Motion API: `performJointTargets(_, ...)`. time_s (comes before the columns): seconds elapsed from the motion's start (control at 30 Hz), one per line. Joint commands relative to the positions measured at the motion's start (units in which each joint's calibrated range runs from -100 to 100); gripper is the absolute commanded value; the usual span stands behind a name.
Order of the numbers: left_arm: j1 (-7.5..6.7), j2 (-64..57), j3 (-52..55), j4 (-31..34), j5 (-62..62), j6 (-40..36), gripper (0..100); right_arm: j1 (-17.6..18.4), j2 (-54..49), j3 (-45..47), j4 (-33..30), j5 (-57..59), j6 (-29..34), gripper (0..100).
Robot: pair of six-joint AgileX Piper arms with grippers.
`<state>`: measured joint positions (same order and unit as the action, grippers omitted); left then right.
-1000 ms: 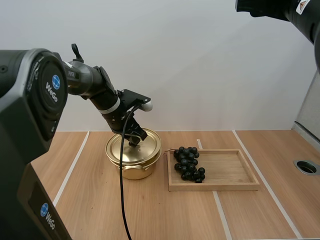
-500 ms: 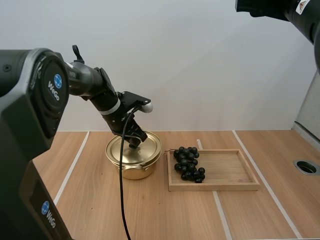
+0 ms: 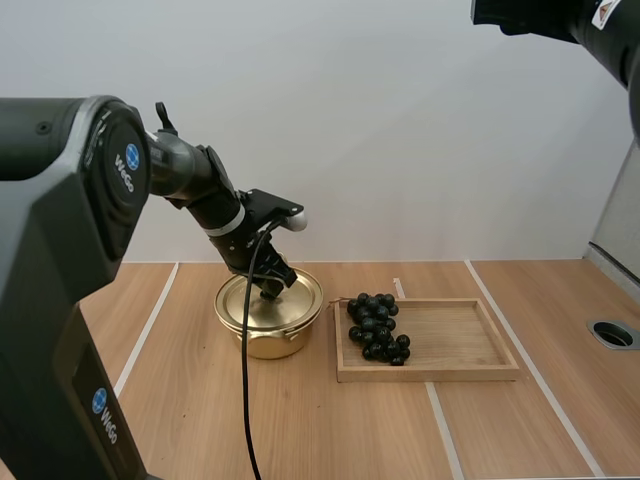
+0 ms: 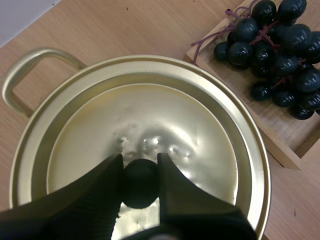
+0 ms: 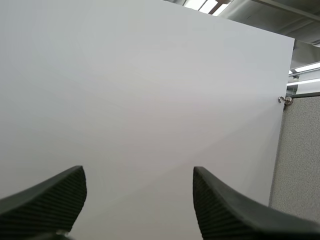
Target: Open the pot, put the pineapple inside, and close it
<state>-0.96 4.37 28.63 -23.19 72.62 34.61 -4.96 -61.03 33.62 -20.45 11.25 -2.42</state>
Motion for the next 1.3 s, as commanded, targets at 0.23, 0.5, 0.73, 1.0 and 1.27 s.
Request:
performJointTargets(0.23,0.10,0.88,0.47,0.75,-0.59,0.14,0,-0.28,-0.52,0.13,-0.44,1.54,-0.56,100)
performJointTargets(0.5,0.10,0.88,0.47,1.00,5.50,-0.67,1,-0.28,-0.52,0.13,-0.44,2.32,-0.56,100)
performJointTargets(0.73,0.10,0.88,0.47,1.32,6.75,-0.58,33,-0.28,-0.52,0.13,-0.44,2.32,-0.56,100)
performJointTargets(1.0,0.10,0.49,0.34,1.40,11.61,-0.26,100,-0.28,-0.52,0.13,-0.44,2.39,-0.56,100)
performJointTargets(1.27,0.10,-0.54,-0.61,1.40,15.45,0.87,100,-0.28,-0.52,0.13,-0.03,2.37,-0.56,100)
